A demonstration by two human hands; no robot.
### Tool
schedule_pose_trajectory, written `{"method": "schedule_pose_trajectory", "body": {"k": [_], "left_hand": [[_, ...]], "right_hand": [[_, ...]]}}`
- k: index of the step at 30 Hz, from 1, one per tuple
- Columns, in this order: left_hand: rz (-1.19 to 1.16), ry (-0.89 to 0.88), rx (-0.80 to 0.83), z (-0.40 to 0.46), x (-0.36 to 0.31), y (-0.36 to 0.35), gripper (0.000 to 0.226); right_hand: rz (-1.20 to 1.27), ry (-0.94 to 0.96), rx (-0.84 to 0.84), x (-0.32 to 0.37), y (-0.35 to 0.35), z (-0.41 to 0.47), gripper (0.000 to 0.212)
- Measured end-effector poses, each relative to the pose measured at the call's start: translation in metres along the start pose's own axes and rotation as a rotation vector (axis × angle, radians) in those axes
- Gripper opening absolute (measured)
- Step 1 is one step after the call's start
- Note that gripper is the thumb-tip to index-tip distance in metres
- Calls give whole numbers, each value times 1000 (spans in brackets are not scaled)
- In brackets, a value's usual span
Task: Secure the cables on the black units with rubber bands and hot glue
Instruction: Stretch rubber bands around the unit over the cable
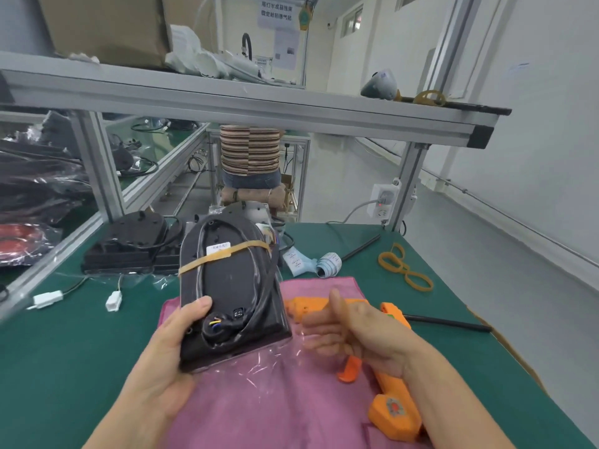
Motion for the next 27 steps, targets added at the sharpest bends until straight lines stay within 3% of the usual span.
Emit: {"method": "schedule_pose_trajectory", "body": {"k": [4, 10, 14, 18, 20, 23, 27], "left_hand": [[58, -18, -46, 0, 0, 2, 36], [188, -125, -70, -4, -7, 0, 37], [212, -124, -75, -7, -11, 2, 41], [196, -35, -11, -8, -3, -4, 39], [207, -24, -7, -9, -2, -3, 33], [205, -15, -9, -9, 0, -1, 27], [166, 41, -55, -12, 9, -1, 41]], "right_hand": [[29, -4, 195, -6, -38, 1, 106], [0, 54, 257, 12, -69, 8, 122], [14, 65, 241, 13, -75, 11, 106], [100, 71, 151, 8, -70, 18, 57], [136, 50, 124, 2, -71, 19, 43], [206, 18, 100, -7, -74, 18, 50], [254, 10, -47, -11, -67, 21, 53]]}}
Point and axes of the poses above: each hand's wrist, its own z-axis towards the middle knuckle, its own y-axis out of the back of the hand, x = y × z, the point moved 9 cm from there along z, towards the middle knuckle, and after that the axes turned 11 degrees about x, right-handed, at the moved point
